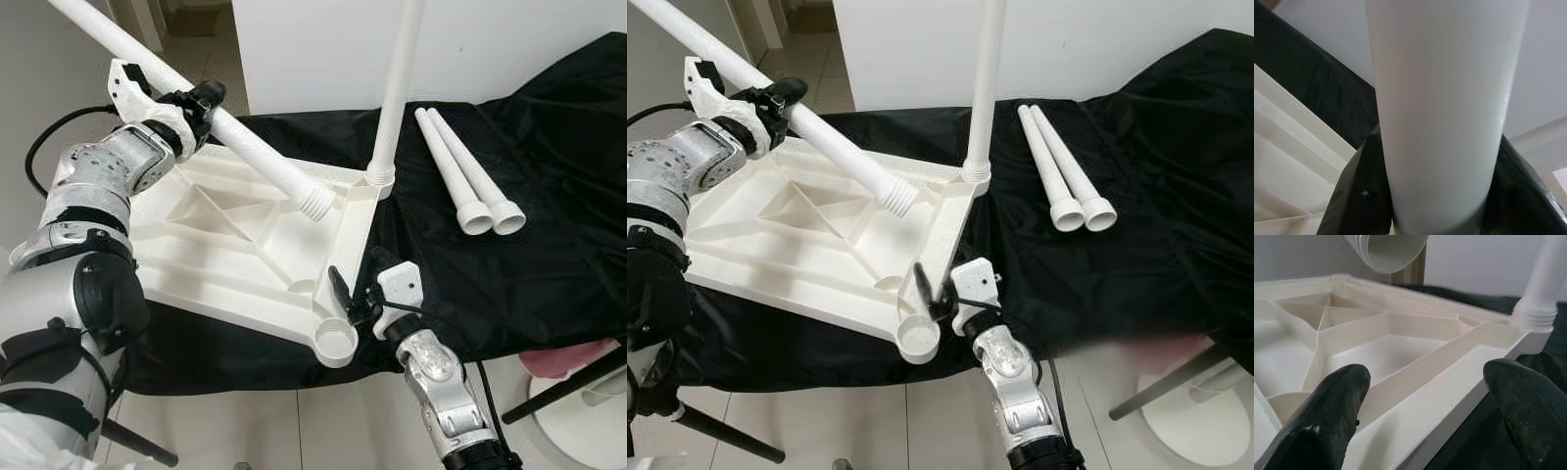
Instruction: Building children table
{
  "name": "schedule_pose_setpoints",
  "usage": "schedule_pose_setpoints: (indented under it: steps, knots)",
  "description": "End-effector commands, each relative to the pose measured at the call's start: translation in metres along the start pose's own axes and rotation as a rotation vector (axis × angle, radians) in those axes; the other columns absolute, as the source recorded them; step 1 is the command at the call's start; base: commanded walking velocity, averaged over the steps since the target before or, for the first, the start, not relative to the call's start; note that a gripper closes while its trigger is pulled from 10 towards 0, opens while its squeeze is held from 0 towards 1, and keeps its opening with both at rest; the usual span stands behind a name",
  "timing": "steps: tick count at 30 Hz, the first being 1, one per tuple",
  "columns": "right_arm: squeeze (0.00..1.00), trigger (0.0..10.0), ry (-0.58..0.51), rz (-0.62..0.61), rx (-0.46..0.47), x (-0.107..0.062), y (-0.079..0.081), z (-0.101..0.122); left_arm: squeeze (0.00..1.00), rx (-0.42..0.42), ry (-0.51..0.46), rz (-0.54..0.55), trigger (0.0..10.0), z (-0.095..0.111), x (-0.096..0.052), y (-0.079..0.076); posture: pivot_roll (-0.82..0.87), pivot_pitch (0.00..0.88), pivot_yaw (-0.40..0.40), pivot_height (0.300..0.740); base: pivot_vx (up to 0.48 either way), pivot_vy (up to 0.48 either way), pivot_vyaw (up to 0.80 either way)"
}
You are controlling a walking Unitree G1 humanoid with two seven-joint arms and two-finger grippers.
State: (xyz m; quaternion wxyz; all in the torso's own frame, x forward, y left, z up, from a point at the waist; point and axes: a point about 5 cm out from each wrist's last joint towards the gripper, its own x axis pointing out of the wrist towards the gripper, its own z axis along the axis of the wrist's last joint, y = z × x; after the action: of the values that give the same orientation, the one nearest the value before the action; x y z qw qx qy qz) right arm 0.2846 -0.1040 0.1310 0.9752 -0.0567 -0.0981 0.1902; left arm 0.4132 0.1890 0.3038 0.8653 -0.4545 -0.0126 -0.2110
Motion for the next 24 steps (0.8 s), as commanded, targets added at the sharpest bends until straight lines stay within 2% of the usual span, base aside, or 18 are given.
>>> schedule_pose_setpoints:
  steps: [1, 2, 3, 4, 10, 14, 19, 21, 22, 24]
  knots:
    - [0.00, 10.0, 0.081, 0.020, 0.028, 0.006, 0.001, 0.005, 0.00, -0.003, -0.013, -0.021, 10.0, 0.003, -0.002, -0.002, -0.07, 0.011, 0.069, 0.740, 0.000, 0.000, 0.00]
    - [0.00, 10.0, 0.081, 0.020, 0.028, 0.006, 0.001, 0.005, 0.00, -0.003, -0.013, -0.021, 10.0, 0.003, -0.002, -0.002, -0.07, 0.011, 0.069, 0.740, 0.000, 0.000, 0.00]
    - [0.00, 10.0, 0.189, 0.015, 0.046, 0.011, -0.004, 0.009, 0.00, -0.009, -0.015, -0.026, 10.0, 0.001, -0.002, -0.003, -0.07, 0.012, 0.068, 0.740, 0.000, 0.000, 0.00]
    - [0.00, 10.0, 0.213, 0.013, 0.057, 0.013, -0.005, 0.011, 0.00, -0.009, -0.016, -0.025, 10.0, 0.001, -0.001, -0.003, -0.07, 0.012, 0.068, 0.740, 0.000, 0.000, 0.00]
    - [0.00, 10.0, 0.243, 0.031, 0.069, 0.016, -0.006, 0.014, 0.00, -0.017, -0.020, -0.027, 10.0, 0.001, -0.001, -0.003, -0.08, 0.012, 0.066, 0.740, 0.000, 0.000, 0.00]
    - [0.00, 10.0, 0.311, 0.065, 0.030, 0.020, -0.010, 0.017, 0.00, -0.018, -0.019, -0.034, 10.0, -0.001, -0.001, -0.005, -0.08, 0.012, 0.062, 0.740, 0.000, 0.000, 0.00]
    - [0.00, 10.0, 0.361, 0.079, 0.010, 0.018, -0.011, 0.012, 0.00, -0.015, -0.017, -0.035, 10.0, -0.002, 0.000, -0.006, -0.08, 0.015, 0.059, 0.740, 0.000, 0.000, 0.00]
    - [0.00, 10.0, 0.437, 0.092, -0.030, 0.013, -0.014, 0.006, 0.00, -0.015, -0.017, -0.037, 10.0, -0.003, -0.001, -0.007, -0.08, 0.015, 0.059, 0.740, 0.000, 0.000, 0.00]
    - [0.00, 10.0, 0.437, 0.092, -0.030, 0.013, -0.014, 0.006, 0.00, -0.015, -0.017, -0.037, 10.0, -0.003, -0.001, -0.007, -0.08, 0.015, 0.059, 0.740, 0.000, 0.000, 0.00]
    - [0.00, 10.0, 0.532, 0.075, -0.041, 0.007, -0.022, 0.002, 0.00, -0.016, -0.020, -0.036, 10.0, -0.003, -0.001, -0.008, -0.08, 0.018, 0.057, 0.740, 0.000, 0.000, 0.00]
